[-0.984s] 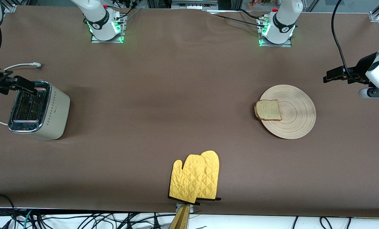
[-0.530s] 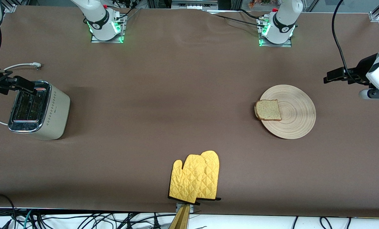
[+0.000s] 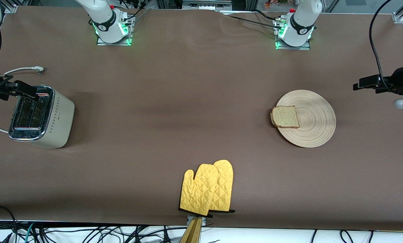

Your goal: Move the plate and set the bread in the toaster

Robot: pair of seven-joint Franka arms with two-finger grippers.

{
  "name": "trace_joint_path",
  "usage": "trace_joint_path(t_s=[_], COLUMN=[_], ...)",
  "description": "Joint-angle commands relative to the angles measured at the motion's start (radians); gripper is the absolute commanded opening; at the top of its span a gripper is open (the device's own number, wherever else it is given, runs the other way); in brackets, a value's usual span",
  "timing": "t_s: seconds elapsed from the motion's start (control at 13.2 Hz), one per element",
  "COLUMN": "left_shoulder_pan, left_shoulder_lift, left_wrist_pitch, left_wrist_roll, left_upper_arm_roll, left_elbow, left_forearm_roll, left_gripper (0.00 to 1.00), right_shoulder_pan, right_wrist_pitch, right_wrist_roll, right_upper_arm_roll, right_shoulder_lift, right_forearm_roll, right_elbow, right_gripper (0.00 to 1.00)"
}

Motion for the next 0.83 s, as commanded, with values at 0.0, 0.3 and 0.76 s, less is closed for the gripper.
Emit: trace_joint_path(t_s=[0.0,0.3,0.76], left_shoulder_pan=[0.031,0.112,0.223], left_shoulder_lift=[0.005,0.082,0.209], left_wrist_pitch=[0.036,0.111,0.269], left_wrist_roll=[0.09,0.303,0.685], left_upper_arm_roll=[0.002,0.002,0.002], left_elbow=[-0.039,-0.073,-0.171], left_forearm_roll=[-0.034,-0.075,-0.186], left_gripper=[1.0,1.0,1.0], right_shoulder_pan=[-0.01,-0.01,-0.01], right_wrist_pitch=[-0.005,-0.005,-0.005], right_wrist_roll=[-0.017,-0.017,-0.017], right_upper_arm_roll=[0.006,0.004,0.004], right_shoulder_lift=[0.007,0.007,0.007], right_forearm_roll=[-0.012,-0.01,-0.01], right_elbow=[0.021,0.021,0.021], right_gripper=[1.0,1.0,1.0])
